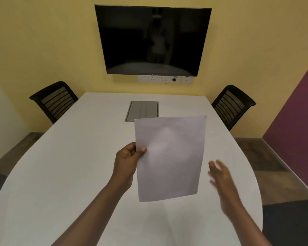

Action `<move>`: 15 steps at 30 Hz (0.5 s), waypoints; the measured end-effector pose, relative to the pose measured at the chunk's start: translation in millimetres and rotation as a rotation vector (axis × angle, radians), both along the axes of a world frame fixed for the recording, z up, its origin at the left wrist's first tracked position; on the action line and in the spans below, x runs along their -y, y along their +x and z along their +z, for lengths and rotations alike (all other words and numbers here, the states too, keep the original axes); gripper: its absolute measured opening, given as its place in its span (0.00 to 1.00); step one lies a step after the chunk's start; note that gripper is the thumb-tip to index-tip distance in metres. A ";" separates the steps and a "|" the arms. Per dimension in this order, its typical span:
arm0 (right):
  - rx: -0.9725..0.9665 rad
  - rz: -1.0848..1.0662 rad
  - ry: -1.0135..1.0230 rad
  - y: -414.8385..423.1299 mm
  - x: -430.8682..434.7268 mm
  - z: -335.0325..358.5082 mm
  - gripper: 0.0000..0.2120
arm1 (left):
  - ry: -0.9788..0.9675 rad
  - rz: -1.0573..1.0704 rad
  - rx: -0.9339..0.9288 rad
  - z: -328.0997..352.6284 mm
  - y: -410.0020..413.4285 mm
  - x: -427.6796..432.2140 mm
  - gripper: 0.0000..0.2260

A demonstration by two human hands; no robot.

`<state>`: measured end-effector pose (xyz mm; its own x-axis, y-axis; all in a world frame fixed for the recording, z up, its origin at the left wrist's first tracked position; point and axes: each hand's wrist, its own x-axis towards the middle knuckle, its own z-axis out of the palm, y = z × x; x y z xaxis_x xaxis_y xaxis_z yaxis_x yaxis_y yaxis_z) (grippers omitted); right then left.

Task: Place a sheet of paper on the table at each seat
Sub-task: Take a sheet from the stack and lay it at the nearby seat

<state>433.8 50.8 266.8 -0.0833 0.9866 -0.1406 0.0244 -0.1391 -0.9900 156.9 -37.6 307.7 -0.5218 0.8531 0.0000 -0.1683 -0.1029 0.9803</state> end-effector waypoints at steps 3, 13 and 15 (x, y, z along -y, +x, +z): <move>-0.282 0.148 -0.241 6.6 28.7 -37.7 0.31 | -0.002 0.020 0.184 -4.4 21.0 -7.4 0.09; -0.489 -0.130 -0.332 21.2 58.7 -71.7 0.13 | -0.140 0.046 0.531 -48.7 75.4 -20.1 0.05; -0.393 -0.215 -0.307 27.0 58.7 -75.9 0.14 | -0.179 0.030 0.502 -59.2 77.4 -17.5 0.04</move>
<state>460.8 -7.9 190.8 0.0119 0.9055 -0.4242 -0.4006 -0.3844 -0.8317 234.3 -20.1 248.5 -0.4447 0.8015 -0.3999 -0.6206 0.0462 0.7827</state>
